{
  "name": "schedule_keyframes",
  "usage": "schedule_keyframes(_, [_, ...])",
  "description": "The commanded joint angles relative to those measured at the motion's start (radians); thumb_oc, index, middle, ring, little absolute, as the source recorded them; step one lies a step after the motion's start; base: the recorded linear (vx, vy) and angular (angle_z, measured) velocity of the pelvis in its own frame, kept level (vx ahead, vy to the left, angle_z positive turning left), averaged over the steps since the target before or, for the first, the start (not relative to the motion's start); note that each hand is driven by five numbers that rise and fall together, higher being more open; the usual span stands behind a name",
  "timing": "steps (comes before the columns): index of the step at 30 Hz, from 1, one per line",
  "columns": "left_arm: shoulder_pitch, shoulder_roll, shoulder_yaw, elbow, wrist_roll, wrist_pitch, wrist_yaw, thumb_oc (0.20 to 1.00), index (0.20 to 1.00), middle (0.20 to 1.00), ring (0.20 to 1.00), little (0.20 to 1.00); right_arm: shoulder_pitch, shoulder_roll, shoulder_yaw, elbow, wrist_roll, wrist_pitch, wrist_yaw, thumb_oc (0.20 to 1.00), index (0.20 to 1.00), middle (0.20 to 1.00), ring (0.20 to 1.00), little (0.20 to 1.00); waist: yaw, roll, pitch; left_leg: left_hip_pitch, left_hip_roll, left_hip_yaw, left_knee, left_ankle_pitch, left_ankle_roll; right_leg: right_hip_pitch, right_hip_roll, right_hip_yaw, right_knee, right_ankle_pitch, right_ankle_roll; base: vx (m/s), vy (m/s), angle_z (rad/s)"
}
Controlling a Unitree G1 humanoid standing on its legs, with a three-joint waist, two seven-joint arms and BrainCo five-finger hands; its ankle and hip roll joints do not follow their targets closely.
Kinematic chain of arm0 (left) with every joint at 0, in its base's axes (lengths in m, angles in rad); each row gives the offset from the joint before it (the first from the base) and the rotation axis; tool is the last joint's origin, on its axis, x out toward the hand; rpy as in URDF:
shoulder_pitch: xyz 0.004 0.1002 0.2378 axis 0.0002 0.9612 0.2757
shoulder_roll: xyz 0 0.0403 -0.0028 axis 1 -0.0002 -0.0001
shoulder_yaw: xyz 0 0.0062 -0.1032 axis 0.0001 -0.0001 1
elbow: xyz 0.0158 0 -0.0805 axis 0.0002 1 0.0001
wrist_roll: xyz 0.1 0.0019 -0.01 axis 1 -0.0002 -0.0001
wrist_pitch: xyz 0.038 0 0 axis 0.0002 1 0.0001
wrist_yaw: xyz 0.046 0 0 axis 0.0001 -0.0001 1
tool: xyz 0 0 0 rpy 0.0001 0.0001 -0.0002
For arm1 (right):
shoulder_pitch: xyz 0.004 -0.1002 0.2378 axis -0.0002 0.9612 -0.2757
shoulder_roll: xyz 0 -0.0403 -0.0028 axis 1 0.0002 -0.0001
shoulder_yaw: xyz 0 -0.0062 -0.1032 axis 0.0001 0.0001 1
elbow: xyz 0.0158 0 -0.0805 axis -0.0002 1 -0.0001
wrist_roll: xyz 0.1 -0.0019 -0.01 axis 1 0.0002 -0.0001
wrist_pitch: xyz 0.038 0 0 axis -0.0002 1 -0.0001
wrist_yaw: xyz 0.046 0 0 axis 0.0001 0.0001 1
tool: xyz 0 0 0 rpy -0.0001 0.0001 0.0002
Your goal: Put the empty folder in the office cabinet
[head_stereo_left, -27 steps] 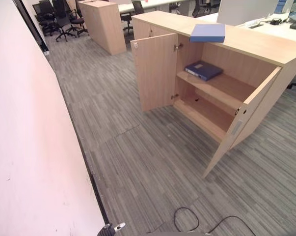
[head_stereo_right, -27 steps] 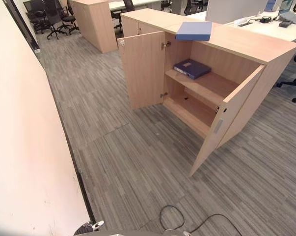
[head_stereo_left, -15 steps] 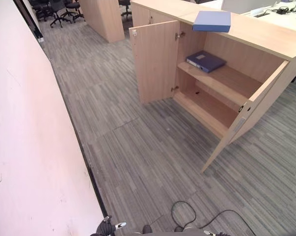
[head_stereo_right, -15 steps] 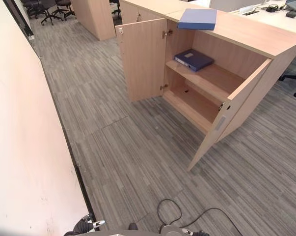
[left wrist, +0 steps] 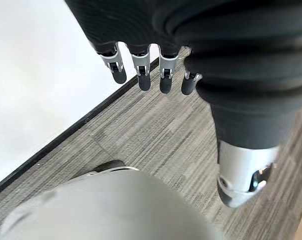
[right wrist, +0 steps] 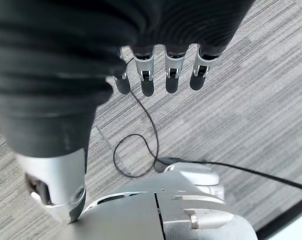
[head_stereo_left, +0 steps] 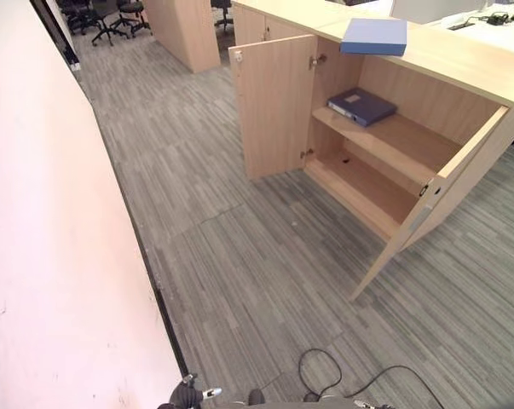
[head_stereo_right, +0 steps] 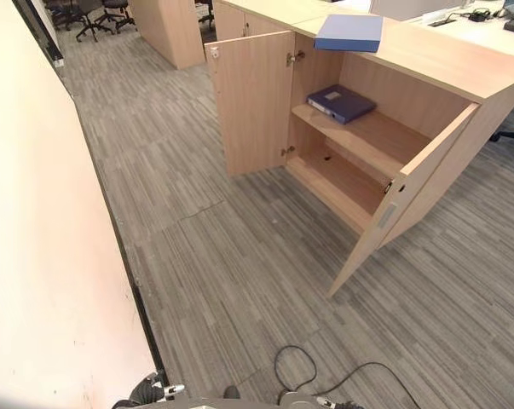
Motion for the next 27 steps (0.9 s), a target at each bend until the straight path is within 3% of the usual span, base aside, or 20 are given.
schedule_keyframes(1, [-0.038, -0.016, -0.008, 0.023, 0.011, -0.009, 0.008, 1.000, 1.000, 1.000, 1.000, 1.000, -0.025, 0.018, 0.033, 0.033, 0.008, -0.012, 0.014, 1.000, 1.000, 1.000, 1.000, 1.000, -0.018, -0.036, -0.020, 0.002, -0.006, 0.041, -0.009, -0.070, -0.051, 0.028, -0.072, -0.025, -0.186, 0.190, 0.105, 0.00, 0.000, 0.00])
schedule_keyframes(27, [-0.079, -0.027, -0.014, 0.125, 0.065, -0.008, 0.037, 1.000, 1.000, 1.000, 1.000, 1.000, -0.017, 0.020, 0.043, 0.048, 0.002, -0.016, 0.015, 1.000, 1.000, 1.000, 1.000, 1.000, -0.024, -0.050, -0.023, 0.011, 0.001, 0.042, -0.009, -0.079, -0.054, 0.034, -0.067, -0.020, -0.186, 0.186, 0.104, 0.00, 0.000, 0.00])
